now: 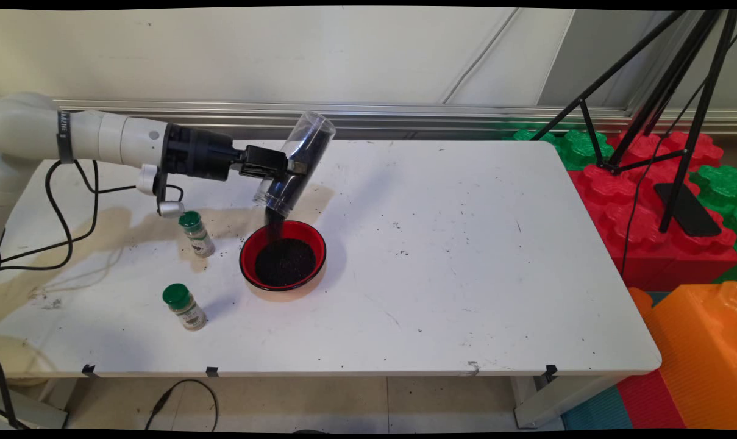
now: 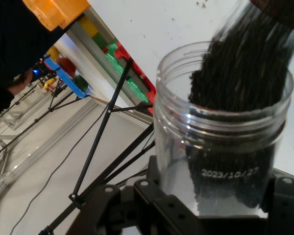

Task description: Pour the black seasoning powder in the red bowl

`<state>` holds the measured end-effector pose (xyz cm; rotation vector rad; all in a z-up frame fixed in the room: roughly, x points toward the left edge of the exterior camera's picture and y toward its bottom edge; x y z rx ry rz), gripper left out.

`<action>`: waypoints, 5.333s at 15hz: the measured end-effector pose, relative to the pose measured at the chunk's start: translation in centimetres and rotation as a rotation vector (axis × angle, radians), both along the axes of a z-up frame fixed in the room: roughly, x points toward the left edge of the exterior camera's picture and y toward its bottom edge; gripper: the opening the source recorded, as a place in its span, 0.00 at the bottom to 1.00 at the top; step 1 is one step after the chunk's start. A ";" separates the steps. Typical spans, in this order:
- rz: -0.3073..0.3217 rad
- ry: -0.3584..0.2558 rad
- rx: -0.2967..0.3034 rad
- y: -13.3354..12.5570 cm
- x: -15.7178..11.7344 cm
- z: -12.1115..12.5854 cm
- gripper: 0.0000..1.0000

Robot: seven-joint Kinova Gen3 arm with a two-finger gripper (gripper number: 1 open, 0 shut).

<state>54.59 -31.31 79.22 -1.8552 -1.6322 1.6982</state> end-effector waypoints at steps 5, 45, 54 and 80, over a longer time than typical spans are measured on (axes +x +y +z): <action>-0.010 -0.008 -0.013 0.1 -0.4 0.0 0.00; -0.099 -0.107 -0.222 0.8 -1.5 0.2 0.00; -0.122 -0.136 -0.291 1.2 -1.5 0.1 0.00; -0.171 -0.159 -0.474 3.1 -0.5 1.1 0.00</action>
